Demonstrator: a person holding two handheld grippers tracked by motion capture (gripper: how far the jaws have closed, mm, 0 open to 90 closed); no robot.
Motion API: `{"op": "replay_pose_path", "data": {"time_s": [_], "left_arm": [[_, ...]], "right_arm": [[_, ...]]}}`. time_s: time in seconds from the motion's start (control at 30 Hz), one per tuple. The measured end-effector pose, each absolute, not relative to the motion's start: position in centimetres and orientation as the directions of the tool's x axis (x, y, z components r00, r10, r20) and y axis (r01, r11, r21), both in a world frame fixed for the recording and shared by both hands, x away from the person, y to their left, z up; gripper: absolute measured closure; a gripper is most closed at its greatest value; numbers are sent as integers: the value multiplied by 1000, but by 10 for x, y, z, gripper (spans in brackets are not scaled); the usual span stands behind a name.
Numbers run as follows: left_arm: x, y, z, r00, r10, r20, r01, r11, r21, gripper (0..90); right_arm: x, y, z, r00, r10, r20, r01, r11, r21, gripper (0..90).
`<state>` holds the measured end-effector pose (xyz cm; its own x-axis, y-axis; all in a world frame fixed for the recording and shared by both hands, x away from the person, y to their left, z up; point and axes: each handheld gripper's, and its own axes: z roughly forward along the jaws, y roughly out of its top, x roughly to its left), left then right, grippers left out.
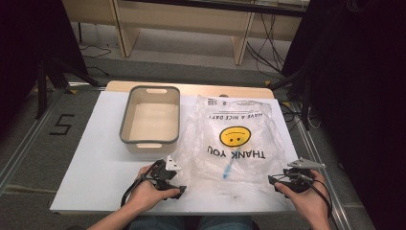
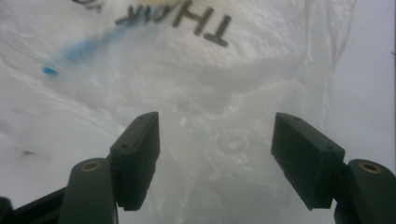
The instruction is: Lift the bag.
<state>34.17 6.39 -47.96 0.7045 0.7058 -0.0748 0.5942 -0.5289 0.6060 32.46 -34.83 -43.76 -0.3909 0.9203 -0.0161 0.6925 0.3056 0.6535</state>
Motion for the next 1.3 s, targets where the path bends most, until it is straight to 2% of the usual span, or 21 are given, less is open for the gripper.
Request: {"op": "replay_pose_path", "data": {"time_s": [0.2,0.43,0.7,0.83,1.07,1.3], "left_arm": [[343,66,-480,690,719,-81,616,-525,587,355],[342,64,-478,707,706,-44,598,-565,569,443],[342,65,-477,688,724,-55,623,-550,556,573],[342,63,-475,682,730,-51,631,-551,546,630],[342,63,-474,687,725,-49,631,-562,535,730],[343,62,-474,695,717,-56,627,-566,535,819]], "right_arm": [[326,-352,-446,-370,928,-46,738,324,591,302],[324,-354,-458,-372,928,4,808,322,493,292],[323,-347,-464,-396,918,-7,822,359,442,302],[323,-346,-463,-406,914,-27,817,376,438,389],[324,-350,-461,-393,919,-29,817,364,447,639],[327,-350,-460,-391,920,-30,820,363,442,756]]}}
